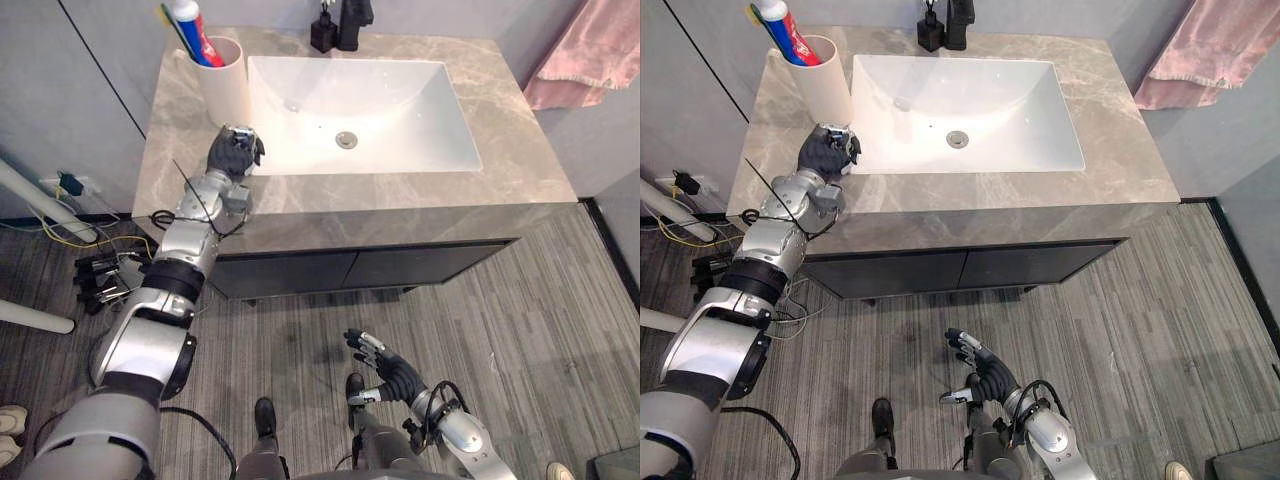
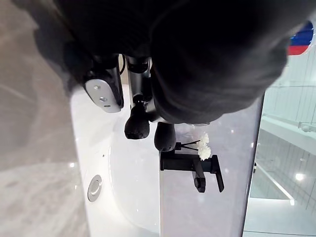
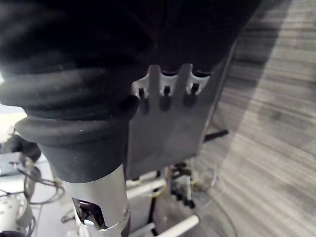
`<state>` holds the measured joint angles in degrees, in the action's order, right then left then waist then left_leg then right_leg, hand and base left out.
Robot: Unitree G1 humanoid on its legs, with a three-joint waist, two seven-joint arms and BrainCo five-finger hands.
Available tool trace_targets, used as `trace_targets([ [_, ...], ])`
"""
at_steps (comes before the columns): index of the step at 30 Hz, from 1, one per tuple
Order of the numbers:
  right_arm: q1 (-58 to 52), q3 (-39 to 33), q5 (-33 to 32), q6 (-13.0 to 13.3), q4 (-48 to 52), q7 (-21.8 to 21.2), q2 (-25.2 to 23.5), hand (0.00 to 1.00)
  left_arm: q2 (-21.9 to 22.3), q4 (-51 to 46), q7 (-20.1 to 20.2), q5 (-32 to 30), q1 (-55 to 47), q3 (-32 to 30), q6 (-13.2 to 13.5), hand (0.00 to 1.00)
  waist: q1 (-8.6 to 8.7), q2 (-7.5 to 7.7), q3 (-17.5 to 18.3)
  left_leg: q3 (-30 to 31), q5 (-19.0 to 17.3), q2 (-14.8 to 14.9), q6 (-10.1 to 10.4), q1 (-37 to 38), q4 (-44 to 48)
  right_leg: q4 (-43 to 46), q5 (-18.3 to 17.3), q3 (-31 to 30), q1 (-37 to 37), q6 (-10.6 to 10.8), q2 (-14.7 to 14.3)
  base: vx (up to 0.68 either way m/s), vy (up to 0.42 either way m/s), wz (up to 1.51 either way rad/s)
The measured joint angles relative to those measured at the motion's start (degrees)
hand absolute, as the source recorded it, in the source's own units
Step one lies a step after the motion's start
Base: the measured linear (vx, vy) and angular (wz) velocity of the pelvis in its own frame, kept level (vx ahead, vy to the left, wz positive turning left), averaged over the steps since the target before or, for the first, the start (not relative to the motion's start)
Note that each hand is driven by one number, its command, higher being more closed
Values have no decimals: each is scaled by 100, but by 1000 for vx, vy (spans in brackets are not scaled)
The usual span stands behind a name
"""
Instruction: Organize washtable
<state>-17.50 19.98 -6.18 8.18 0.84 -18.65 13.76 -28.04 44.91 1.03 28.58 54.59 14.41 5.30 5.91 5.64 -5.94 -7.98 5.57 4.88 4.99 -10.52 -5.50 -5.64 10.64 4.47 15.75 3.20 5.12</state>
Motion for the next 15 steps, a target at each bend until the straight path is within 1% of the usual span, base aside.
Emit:
trace_targets([
  [3, -9, -17, 0, 1, 3, 30, -9, 0, -31, 73, -10, 3, 176, 81, -6, 100, 0, 0, -10, -11, -1, 1, 0, -52, 1, 0, 1, -11, 61, -1, -3, 0, 0, 0],
  [7, -20, -218, -1, 4, 8, 105, -98, 0, -114, 297, -24, 13, 469, 82, -5, 100, 21, 26, -154, -10, -1, 2, 0, -69, 1, -1, 4, -11, 78, -4, -3, 0, 0, 0],
  [12, -26, -209, 4, 6, 11, 102, -101, 0, -312, 435, -109, 52, 909, 81, -4, 100, 24, 74, -340, -14, 0, 4, 0, -183, 1, 0, 10, -14, 196, -12, -5, 0, 0, 0],
  [15, -26, -212, 7, 7, 14, 106, -101, 0, -451, 521, -107, 55, 1107, 83, 16, 100, 97, 105, -412, -6, 0, 3, 0, -232, 1, 0, 11, -5, 235, -12, -5, 0, 0, 0],
])
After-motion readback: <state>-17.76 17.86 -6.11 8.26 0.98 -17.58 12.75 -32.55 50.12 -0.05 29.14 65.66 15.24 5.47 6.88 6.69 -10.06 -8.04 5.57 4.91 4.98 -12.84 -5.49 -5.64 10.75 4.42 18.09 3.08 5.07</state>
